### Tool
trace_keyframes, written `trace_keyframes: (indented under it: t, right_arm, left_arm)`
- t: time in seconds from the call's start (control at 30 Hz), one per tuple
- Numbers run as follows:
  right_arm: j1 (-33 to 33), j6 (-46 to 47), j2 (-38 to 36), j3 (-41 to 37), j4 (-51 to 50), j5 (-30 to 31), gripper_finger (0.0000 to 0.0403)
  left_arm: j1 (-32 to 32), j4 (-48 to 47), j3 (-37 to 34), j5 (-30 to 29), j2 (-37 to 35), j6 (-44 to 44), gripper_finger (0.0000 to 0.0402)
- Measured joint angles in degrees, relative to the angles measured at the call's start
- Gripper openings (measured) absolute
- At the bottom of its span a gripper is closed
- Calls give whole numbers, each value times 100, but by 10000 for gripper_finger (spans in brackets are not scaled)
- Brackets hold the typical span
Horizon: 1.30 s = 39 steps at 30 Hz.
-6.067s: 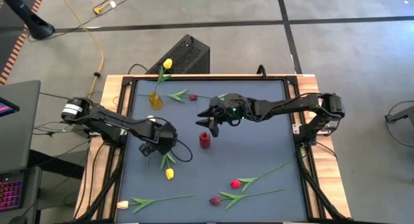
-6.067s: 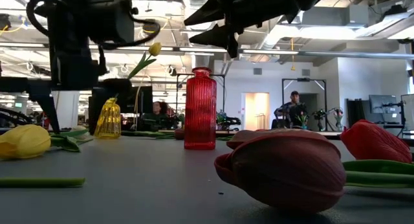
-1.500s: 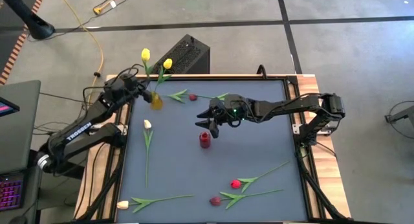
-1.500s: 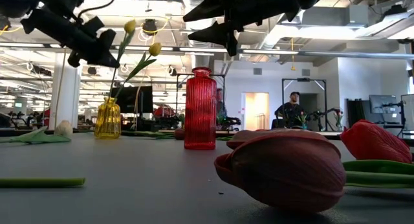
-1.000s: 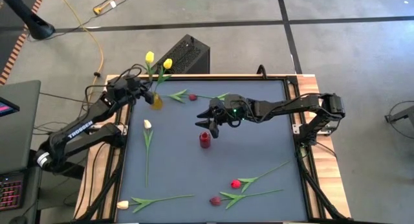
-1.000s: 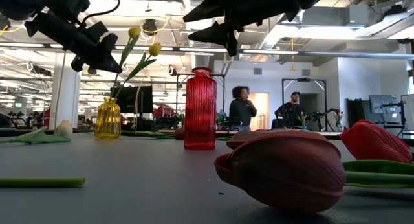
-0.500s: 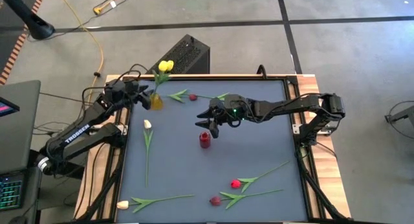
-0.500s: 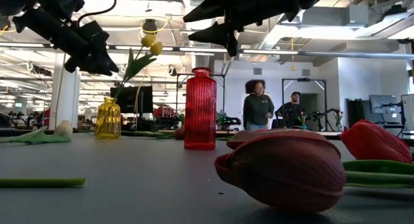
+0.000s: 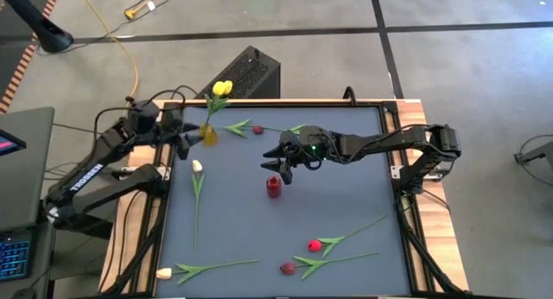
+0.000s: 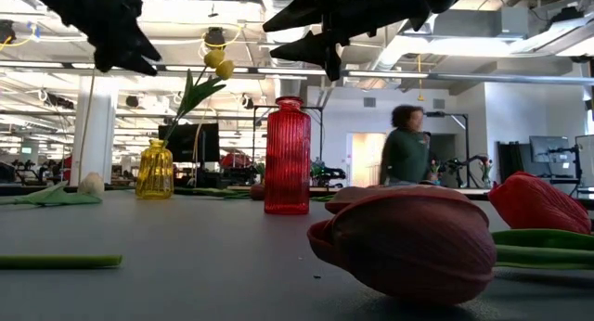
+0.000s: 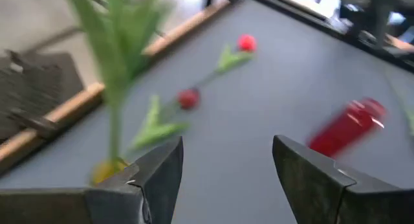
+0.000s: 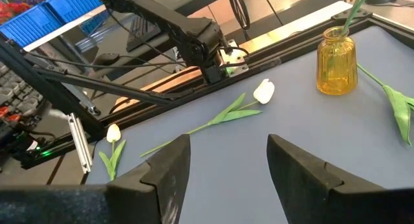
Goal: Sort flowers into vase by color
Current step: Put the top white flower into the yellow vase
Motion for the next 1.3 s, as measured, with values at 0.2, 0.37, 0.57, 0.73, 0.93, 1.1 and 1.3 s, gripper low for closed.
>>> trace_keyframes:
  t: [0.2,0.37,0.57,0.73,0.93,1.1,1.3]
  right_arm:
    - [-48,-5,0,0,0,0,230]
    - [-128,-30,0,0,6,0,230]
    - [-160,-33,0,0,7,0,230]
    - [-160,-50,0,0,7,0,230]
    - [-158,-50,0,0,0,-24,230]
    - [-148,-48,0,0,-41,-319,230]
    - [-137,-49,0,0,-256,-432,230]
  left_arm:
    - [-1028,-676,266,165,309,-898,226]
    - [-2132,-1021,266,137,795,-1502,226]
    - [-3281,-1893,266,-169,1494,-3185,226]
    - [-3895,-2565,266,-364,2153,-4671,226]
    - [-4480,-2549,266,-525,2892,-5552,226]
    - [-4909,-2231,151,-581,3298,-5880,226]
    - [-5315,-1551,-541,-453,3425,-6632,226]
